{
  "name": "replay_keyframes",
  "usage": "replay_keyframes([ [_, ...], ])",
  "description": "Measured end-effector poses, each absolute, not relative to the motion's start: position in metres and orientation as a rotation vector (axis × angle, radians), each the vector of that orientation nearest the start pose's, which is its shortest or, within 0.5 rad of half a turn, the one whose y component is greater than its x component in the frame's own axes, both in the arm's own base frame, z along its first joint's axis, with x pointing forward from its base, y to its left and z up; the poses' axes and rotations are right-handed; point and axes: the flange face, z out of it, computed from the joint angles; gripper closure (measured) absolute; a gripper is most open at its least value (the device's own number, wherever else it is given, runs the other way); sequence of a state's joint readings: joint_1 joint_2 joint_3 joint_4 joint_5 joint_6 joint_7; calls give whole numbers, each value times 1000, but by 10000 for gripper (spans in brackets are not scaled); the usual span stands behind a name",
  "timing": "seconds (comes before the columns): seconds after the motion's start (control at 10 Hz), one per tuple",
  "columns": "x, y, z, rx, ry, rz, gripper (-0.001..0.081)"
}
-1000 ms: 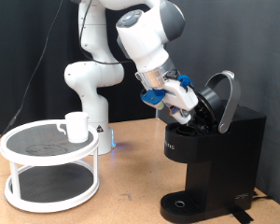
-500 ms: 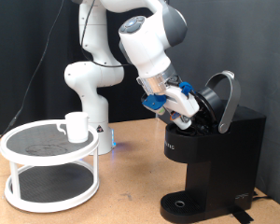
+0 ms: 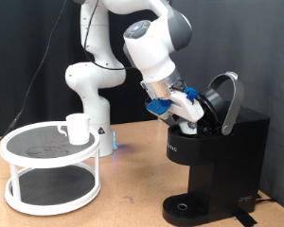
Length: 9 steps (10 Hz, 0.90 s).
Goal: Make a cup of coffee with the keurig machine
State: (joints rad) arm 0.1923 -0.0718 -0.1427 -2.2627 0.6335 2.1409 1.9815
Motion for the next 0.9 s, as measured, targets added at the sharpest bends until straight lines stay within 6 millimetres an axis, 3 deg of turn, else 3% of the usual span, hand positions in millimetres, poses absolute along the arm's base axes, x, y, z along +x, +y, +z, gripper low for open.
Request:
replay_keyframes([
  [0.1,506,50,394,-1156,2572,696,106],
  [0.2,506,50,395,-1155,2561,706,81],
  [0.7,493,45,423,-1212,2491,820,72],
  [0.9,490,46,421,-1241,2533,784,72],
])
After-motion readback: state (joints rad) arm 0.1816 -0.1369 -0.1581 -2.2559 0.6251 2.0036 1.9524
